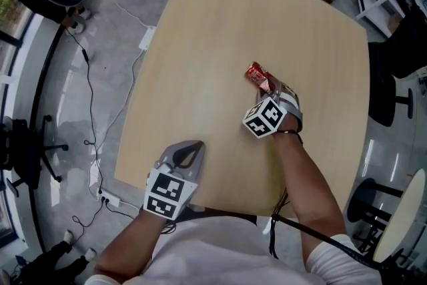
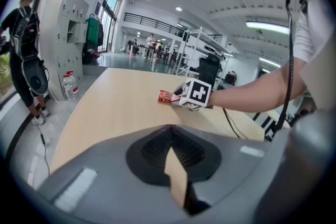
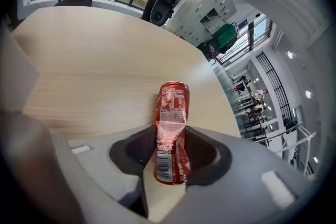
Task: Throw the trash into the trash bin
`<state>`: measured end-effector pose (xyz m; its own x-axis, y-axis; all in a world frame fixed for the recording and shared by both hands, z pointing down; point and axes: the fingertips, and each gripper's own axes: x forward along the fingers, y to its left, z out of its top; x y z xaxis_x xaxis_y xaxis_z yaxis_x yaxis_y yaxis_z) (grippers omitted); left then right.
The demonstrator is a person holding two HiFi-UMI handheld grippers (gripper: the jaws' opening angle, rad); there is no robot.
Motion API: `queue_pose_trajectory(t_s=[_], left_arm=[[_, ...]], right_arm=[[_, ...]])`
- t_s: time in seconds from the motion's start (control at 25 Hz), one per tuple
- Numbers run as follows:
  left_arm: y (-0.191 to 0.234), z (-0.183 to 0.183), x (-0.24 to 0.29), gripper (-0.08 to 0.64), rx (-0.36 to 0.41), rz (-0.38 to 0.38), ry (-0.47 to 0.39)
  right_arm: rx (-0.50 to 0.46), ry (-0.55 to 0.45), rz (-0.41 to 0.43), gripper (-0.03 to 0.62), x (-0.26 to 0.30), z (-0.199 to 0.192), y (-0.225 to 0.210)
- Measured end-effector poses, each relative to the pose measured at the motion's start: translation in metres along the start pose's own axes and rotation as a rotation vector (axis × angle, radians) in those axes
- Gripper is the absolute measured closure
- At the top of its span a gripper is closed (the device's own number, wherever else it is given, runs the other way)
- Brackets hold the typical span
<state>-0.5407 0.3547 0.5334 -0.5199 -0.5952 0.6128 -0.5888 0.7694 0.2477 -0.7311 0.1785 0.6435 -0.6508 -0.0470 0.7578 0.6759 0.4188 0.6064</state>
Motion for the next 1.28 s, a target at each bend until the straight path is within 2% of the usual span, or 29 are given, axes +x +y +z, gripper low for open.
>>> queue_pose_trajectory(t_s=[0.2,0.36,0.68,1.0,1.16,1.28], left_arm=[[-0.002,0.002,-0.005,0.552,0.006,-0.003,-0.015],[-0.004,0.003,-0.013,0.552,0.024,-0.008,-0.031],[-0.007,0.001,-0.038,0.552,0.037,-0.012,-0.080],[-0.013,0.001,-0.082,0.552,0.065,-0.021,-0.159],[-0.025,0.002,-0.102,0.552,0.091,-0.062,-0.190],[-0.034,0.000,-0.114,0.552,0.114,-0.092,-0.210]], right_arm=[[0.023,-0.046,-0.004,0.433,-0.017,0.007,-0.005],[0.083,-0.097,0.010,0.437,-0.040,0.014,0.000],[0.168,-0.251,0.062,0.442,-0.119,0.034,0.026],[0.351,-0.399,0.083,0.445,-0.215,0.059,0.057],[0.497,-0.478,0.100,0.446,-0.262,0.066,0.070],[0.559,-0.511,0.082,0.446,-0.295,0.066,0.078]])
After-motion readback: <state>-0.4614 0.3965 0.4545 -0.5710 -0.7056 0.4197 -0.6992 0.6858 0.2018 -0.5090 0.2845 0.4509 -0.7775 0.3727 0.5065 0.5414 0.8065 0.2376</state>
